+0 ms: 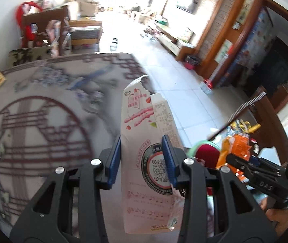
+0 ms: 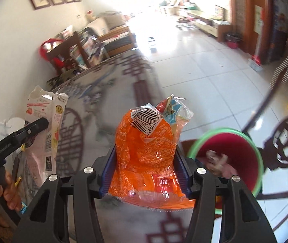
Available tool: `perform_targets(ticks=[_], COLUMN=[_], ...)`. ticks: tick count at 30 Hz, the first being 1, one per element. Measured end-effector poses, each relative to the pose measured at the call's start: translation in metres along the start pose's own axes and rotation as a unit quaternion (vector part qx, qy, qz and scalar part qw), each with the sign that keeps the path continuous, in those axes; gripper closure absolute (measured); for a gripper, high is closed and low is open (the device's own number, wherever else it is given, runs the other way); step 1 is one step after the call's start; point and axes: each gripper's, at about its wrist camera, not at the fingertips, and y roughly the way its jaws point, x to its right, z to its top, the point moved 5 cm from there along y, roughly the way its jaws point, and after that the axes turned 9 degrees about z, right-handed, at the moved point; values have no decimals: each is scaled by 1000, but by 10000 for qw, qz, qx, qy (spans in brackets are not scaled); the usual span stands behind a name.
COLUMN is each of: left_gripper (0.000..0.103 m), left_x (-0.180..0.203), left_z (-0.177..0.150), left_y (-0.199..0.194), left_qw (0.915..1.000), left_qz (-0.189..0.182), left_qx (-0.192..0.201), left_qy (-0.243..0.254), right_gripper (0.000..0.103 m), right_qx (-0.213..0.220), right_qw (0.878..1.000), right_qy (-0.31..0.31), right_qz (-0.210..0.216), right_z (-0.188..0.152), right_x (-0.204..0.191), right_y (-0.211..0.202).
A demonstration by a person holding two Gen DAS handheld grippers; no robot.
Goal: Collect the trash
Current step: 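Carry both bags to the red bin and open both grippers over it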
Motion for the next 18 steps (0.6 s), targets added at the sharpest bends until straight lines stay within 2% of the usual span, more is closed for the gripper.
perform_targets(ticks=[8,13,14,18], left_gripper=[65,65,65,61], left_x=[106,160,173,205], left_z=[-20,-33,-34,-35], left_y=[18,38,43,66], left_qw=[9964,9911,9895,9840], left_qz=[-606,-800,-843,-942], left_qx=[-288,-482,-506,-534], left_qy=[510,948,1058,1414], right_gripper=[50,50,49,32], right_qx=[-34,-125,-130,-187], right_qw=[9974,9951,9947,9950], right_qy=[386,625,654,680], right_qz=[-606,-757,-781,-712], right_z=[-18,-26,-26,-26], right_x=[90,134,143,160], right_y=[-27,-30,-29,-25])
